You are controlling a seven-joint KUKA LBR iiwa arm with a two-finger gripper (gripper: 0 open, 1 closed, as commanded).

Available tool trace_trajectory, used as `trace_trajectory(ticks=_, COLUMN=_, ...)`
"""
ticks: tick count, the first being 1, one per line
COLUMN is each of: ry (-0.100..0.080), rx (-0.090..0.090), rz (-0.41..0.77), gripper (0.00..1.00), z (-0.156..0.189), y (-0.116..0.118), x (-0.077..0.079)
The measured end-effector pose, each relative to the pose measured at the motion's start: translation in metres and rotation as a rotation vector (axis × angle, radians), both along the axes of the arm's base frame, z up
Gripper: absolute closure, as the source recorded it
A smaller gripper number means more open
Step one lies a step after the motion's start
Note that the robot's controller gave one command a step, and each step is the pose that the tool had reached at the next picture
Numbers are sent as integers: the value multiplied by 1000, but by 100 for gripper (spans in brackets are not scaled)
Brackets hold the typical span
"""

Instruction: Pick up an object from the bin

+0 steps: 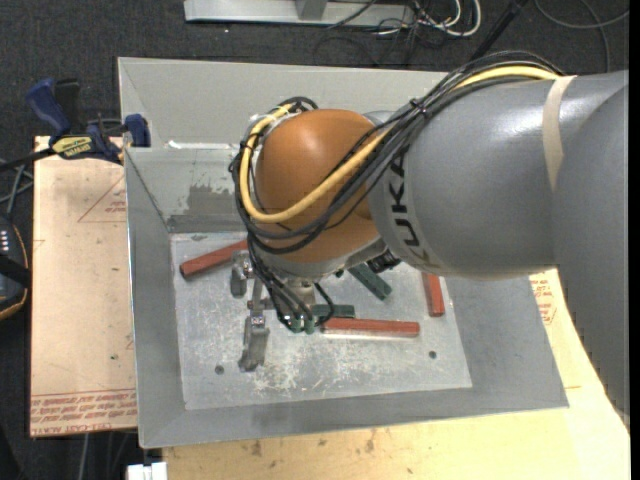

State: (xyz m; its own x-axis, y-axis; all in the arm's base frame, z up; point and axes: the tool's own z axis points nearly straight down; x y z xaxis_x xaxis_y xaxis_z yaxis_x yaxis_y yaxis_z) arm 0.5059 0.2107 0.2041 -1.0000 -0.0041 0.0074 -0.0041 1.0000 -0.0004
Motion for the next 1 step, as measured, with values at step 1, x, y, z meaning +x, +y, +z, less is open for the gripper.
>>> trace_trajectory(ticks=1, ry=-7, rx=1, rz=-4, gripper=0, z=4, y=-1, x=2)
